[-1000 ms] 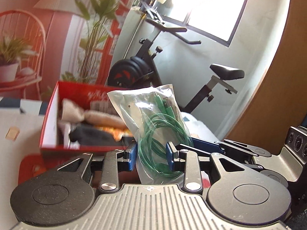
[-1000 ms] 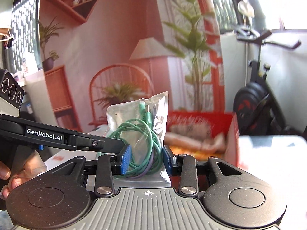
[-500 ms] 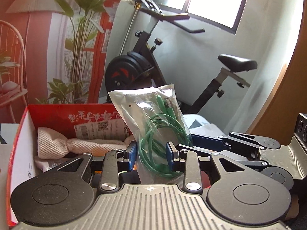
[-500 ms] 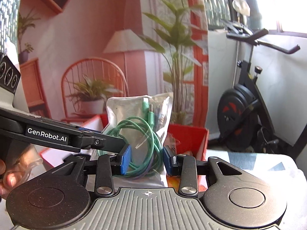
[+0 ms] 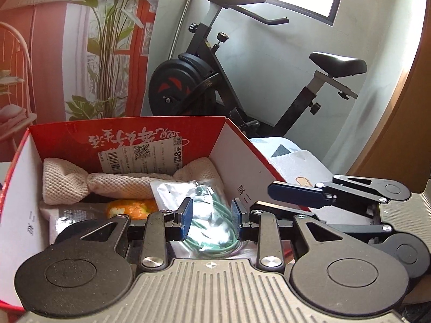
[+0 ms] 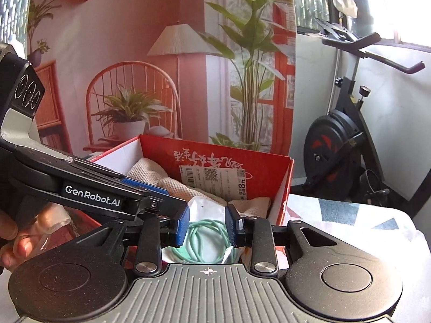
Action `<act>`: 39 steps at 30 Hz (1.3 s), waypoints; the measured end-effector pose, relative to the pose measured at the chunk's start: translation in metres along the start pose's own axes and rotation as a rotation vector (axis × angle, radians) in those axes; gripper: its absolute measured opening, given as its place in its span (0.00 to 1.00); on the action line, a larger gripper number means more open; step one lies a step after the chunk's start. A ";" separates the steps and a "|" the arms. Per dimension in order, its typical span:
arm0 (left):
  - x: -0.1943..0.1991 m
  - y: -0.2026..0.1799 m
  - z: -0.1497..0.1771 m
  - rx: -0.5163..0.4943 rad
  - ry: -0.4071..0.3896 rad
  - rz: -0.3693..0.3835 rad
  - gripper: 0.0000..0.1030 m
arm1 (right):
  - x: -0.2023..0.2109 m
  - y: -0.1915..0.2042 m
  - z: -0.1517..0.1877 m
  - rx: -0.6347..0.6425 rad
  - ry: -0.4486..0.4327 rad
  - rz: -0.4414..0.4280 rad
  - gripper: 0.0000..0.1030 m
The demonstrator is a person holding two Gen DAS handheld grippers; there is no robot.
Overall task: Organize soft objects
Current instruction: 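Lower the cable bag into the box and open both grippers, then move both open grippers toward the green yarn ball and pink cloth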
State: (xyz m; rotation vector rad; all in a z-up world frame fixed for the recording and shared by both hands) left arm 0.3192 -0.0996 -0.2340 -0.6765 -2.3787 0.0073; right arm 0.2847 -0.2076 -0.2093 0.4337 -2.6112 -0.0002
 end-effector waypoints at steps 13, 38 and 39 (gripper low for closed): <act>0.064 -0.019 0.031 -0.061 -0.059 0.001 0.31 | 0.078 0.008 0.038 -0.095 -0.104 0.050 0.28; -0.005 -0.057 0.087 0.043 0.177 0.133 0.45 | 0.071 0.015 0.128 -0.188 0.040 0.037 0.52; -0.009 -0.057 0.088 0.053 0.185 0.138 0.45 | 0.070 0.016 0.127 -0.178 0.036 0.029 0.52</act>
Point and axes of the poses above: each gripper's, at about its wrist camera, not at the fingertips, and x roughly against the way its jaws point, y to its left, z to its underside, the point moved 3 cm from there along -x, roughly the way its jaws point, and after that the axes turned 1 degree about -z, right-handed, at the moved point
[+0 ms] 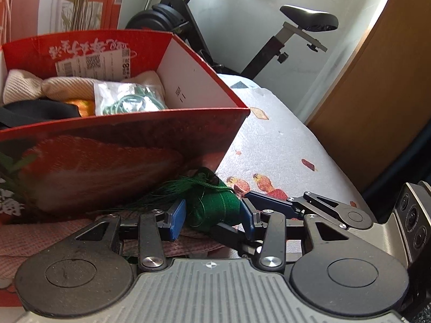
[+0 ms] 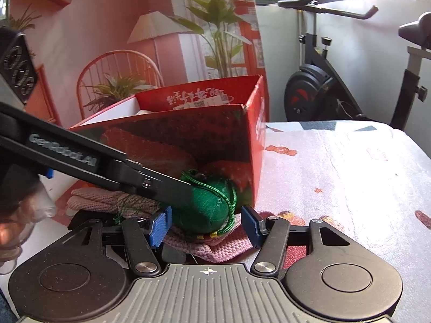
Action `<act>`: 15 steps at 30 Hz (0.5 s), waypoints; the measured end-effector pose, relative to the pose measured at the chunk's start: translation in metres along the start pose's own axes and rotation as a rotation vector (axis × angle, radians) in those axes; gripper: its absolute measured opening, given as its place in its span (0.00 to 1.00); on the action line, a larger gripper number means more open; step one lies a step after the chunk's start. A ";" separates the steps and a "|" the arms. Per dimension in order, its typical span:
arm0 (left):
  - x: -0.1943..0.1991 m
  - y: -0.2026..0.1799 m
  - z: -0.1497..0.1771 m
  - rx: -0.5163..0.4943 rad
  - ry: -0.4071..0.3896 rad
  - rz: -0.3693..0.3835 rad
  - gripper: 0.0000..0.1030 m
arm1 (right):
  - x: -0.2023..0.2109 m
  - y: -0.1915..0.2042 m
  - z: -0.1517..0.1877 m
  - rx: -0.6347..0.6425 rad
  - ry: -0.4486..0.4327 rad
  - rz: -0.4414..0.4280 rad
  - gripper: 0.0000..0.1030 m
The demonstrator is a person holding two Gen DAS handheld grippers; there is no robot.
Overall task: Organize soft objects
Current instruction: 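Move both open grippers toward the green yarn ball and pink cloth, then close both grippers on the green yarn ball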
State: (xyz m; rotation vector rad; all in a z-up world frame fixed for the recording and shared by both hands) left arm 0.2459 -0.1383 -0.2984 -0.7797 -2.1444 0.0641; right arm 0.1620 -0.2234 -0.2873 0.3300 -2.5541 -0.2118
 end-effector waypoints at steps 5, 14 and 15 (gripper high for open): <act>-0.012 0.007 -0.002 0.040 0.019 0.000 0.47 | -0.009 0.001 -0.002 0.042 -0.007 -0.013 0.52; -0.023 0.011 -0.004 0.073 0.028 0.042 0.45 | -0.015 -0.011 0.001 -0.046 0.002 -0.060 0.44; -0.023 0.010 -0.003 0.064 0.026 0.042 0.45 | -0.014 -0.012 0.002 -0.049 0.002 -0.061 0.43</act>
Point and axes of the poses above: each gripper's, at about its wrist camera, not at the fingertips, and x roughly against the way its jaws point, y to its left, z to its underside, the point moved 3 cm from there along -x, roughly the way its jaws point, and after that the axes turned 1 degree about -z, right-handed, at the moved point
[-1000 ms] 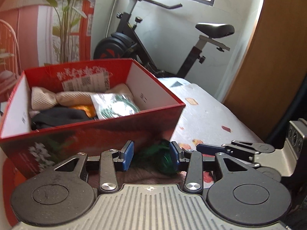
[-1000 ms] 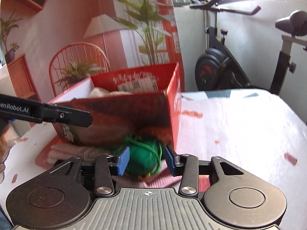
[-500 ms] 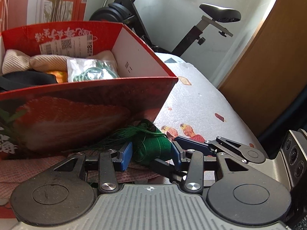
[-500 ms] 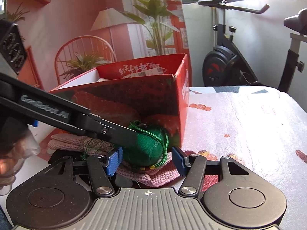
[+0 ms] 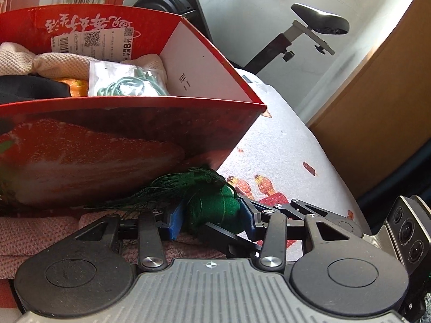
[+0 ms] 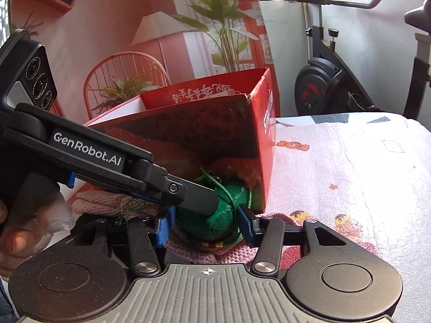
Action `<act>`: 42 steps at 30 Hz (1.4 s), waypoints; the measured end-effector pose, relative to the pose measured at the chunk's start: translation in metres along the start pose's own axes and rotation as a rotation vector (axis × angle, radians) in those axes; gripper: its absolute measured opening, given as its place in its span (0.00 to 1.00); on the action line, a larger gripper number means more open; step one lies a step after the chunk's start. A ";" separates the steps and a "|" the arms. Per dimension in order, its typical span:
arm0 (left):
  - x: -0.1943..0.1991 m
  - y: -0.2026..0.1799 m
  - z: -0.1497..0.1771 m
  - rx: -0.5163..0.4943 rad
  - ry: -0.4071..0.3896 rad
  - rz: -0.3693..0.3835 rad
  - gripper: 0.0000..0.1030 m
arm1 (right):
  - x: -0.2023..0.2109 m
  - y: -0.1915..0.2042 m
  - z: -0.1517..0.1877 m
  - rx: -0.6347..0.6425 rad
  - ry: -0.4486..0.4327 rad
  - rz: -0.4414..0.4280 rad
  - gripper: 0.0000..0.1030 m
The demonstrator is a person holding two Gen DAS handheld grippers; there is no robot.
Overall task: Organize soft objects
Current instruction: 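Close both grippers on the green yarn ball, then lift the green yarn ball with both grippers and lower it into the box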
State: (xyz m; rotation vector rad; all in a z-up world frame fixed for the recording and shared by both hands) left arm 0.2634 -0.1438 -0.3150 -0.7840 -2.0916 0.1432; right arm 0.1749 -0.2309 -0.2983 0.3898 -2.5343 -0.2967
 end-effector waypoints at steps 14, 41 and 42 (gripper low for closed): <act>0.073 -0.010 -0.011 -0.002 -0.178 0.052 0.43 | 0.035 0.039 -0.043 0.117 -0.106 -0.013 0.42; 0.172 0.083 -0.114 0.060 -0.451 -0.060 0.44 | -0.079 0.164 -0.218 0.499 -0.158 -0.132 0.42; 0.167 0.090 -0.112 0.073 -0.439 -0.066 0.44 | -0.088 0.162 -0.214 0.490 -0.141 -0.135 0.42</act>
Point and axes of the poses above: each gripper's, at about its wrist camera, not at the fingertips, and x roughly against the way its jaws point, y to its left, z to its underside, the point moved 3 cm from there along -x, roughly the way its jaws point, and after that the axes turned 1 degree about -z, right-handed, at the moved point
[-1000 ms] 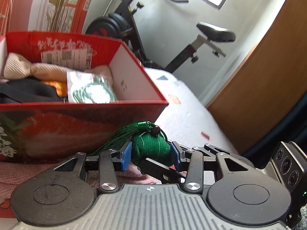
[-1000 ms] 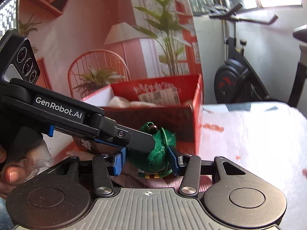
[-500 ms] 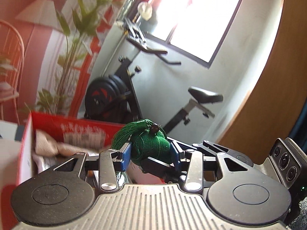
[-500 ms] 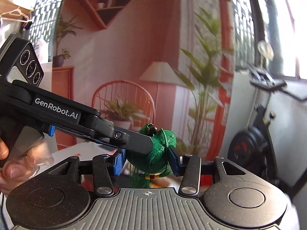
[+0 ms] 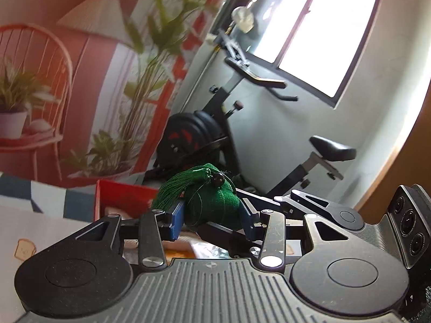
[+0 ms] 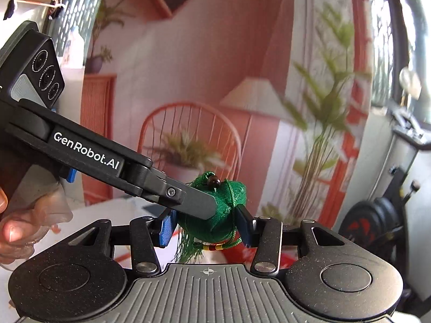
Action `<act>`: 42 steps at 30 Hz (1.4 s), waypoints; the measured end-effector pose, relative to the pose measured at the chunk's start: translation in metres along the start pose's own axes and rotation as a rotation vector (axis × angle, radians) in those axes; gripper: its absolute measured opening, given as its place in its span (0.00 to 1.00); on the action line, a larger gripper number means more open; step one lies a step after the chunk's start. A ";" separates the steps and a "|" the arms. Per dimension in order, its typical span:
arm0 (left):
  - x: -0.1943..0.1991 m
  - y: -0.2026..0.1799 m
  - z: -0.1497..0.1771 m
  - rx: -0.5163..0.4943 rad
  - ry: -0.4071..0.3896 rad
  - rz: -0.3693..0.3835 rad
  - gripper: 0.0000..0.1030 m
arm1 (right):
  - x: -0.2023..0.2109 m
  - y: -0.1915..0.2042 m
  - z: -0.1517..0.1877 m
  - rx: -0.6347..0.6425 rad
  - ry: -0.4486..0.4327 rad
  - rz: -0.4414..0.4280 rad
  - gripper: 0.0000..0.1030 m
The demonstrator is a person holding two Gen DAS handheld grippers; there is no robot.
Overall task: Organize soft objects
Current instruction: 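Lift the green yarn ball with both grippers and lower it into the box, then open both grippers and move them back to the pink knit cloth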
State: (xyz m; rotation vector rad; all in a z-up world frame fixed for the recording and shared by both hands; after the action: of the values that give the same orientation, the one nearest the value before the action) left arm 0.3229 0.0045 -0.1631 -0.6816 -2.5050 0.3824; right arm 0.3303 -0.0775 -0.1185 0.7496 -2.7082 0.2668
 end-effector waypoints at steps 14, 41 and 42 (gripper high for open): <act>-0.031 0.046 0.017 0.061 0.073 -0.113 0.45 | -0.058 -0.014 0.049 -0.083 0.170 0.055 0.43; 0.064 0.058 0.103 0.081 0.132 -0.209 0.46 | 0.130 -0.042 0.145 -0.318 0.066 0.309 0.43; 0.061 0.061 0.109 0.095 0.143 -0.214 0.46 | 0.132 -0.040 0.152 -0.320 0.077 0.314 0.43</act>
State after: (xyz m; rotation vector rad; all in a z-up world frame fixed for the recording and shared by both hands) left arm 0.2427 0.0735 -0.2527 -0.3843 -2.3772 0.3578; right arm 0.2060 -0.2125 -0.2106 0.2195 -2.6928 -0.0690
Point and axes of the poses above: each gripper's, at about its wrist camera, not at the fingertips, and x roughly against the way its jaws point, y to its left, z to its underside, the point moved 3 cm from there along -x, roughly the way its jaws point, and after that the axes turned 1 degree about -z, right-handed, at the moved point
